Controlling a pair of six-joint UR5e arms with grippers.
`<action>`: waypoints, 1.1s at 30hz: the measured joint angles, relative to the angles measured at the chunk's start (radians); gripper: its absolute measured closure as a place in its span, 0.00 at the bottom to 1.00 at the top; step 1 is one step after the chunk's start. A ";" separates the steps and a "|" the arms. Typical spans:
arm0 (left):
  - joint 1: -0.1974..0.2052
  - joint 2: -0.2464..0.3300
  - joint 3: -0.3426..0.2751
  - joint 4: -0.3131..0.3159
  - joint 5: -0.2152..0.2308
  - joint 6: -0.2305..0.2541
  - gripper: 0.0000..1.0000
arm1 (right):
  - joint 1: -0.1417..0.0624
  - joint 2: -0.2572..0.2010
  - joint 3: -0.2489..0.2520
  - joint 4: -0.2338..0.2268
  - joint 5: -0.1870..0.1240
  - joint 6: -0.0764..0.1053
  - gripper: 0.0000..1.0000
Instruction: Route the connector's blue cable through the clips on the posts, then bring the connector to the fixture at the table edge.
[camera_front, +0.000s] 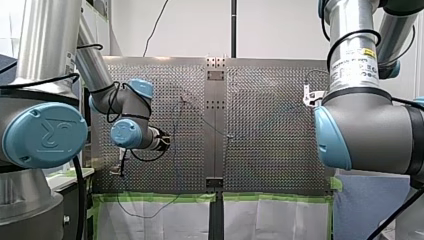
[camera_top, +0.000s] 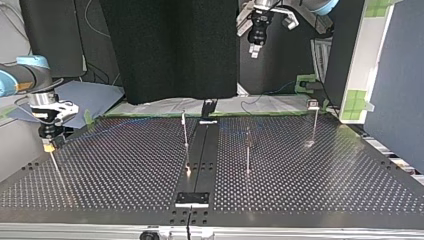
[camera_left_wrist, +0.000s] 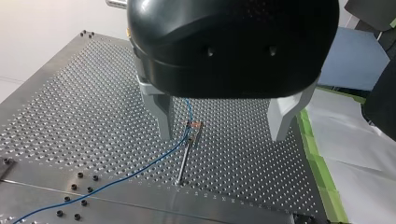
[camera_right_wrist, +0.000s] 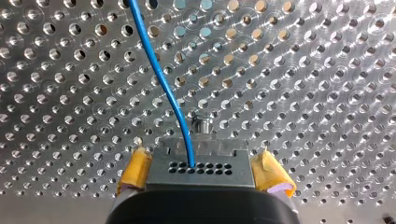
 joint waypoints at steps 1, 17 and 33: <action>0.000 0.000 0.000 0.000 0.000 0.000 0.00 | 0.000 0.000 0.000 0.000 0.000 0.000 0.07; 0.002 0.000 0.000 0.000 0.000 0.000 0.00 | 0.001 0.000 0.000 0.001 0.007 -0.001 0.00; 0.002 0.000 0.000 0.000 0.000 0.000 0.00 | 0.001 0.000 0.000 0.002 0.015 -0.004 0.00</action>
